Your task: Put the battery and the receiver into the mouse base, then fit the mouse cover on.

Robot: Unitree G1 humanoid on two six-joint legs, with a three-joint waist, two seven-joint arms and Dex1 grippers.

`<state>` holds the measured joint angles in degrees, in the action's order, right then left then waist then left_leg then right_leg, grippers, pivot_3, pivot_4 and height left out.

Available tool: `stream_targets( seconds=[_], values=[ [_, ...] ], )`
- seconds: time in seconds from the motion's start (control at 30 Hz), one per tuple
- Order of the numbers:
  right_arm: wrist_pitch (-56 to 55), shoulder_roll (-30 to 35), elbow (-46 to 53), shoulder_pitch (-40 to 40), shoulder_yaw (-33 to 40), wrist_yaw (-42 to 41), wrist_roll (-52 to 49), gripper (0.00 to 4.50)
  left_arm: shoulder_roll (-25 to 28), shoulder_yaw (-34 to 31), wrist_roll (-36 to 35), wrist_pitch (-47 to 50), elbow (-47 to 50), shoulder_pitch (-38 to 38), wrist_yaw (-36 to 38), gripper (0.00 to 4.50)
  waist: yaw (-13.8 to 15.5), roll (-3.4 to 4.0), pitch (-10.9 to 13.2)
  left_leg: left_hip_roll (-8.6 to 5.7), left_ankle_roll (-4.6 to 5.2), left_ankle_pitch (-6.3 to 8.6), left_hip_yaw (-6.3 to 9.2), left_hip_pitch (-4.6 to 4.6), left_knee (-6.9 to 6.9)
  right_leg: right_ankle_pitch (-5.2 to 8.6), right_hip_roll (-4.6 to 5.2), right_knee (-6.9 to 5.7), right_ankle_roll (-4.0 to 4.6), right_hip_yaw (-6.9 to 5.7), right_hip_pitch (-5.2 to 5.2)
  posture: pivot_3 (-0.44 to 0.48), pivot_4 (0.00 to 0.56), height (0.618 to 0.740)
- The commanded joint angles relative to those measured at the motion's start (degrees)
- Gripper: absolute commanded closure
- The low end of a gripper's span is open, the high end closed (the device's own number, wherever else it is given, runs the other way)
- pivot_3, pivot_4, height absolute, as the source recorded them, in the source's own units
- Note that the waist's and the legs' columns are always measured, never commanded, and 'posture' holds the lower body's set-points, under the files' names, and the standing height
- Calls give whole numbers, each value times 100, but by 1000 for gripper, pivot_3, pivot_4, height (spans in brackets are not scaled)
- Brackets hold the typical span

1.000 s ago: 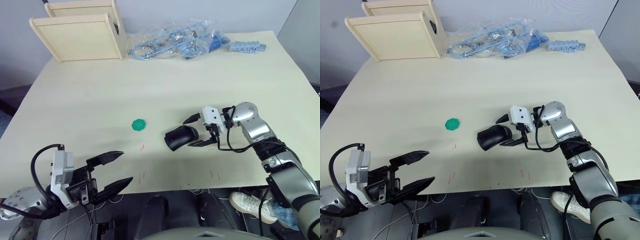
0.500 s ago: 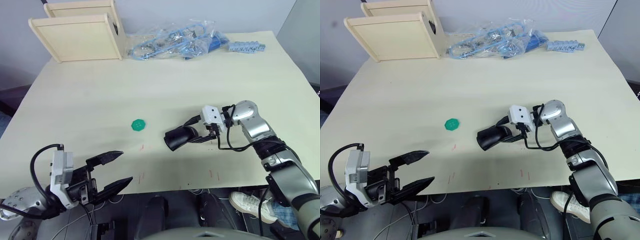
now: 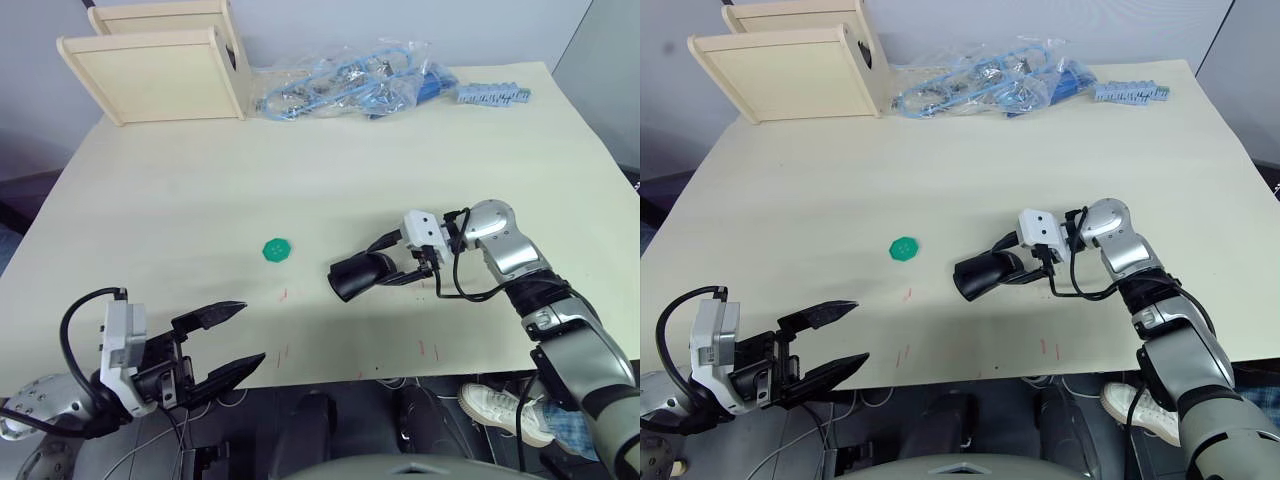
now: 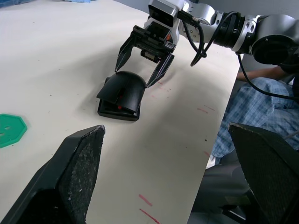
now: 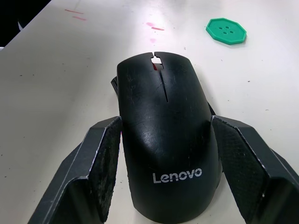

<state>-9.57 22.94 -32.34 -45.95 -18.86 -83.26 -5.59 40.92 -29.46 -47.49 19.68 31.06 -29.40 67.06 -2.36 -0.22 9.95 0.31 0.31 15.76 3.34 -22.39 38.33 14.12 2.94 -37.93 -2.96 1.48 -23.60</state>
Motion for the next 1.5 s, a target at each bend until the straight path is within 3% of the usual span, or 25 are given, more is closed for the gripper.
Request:
stream_targets(
  seconds=[0.03, 1.5],
  values=[
    [-61, 1, 34, -99, 62, 38, 37, 1327, 43, -186, -130, -18, 218, -27, 2, 0, 0, 0, 0, 0, 0, 0, 0, 0, 0, 0, 0, 0, 0, 0, 0, 0, 150, 740],
    [-20, -66, -108, -192, 26, 20, 159, 1327, 34, -147, -91, -42, 203, -33, 25, 0, -6, 0, 0, 1, 0, 0, -3, 4, 0, 0, -2, -2, 0, 3, 1, 0, 150, 740]
  ],
)
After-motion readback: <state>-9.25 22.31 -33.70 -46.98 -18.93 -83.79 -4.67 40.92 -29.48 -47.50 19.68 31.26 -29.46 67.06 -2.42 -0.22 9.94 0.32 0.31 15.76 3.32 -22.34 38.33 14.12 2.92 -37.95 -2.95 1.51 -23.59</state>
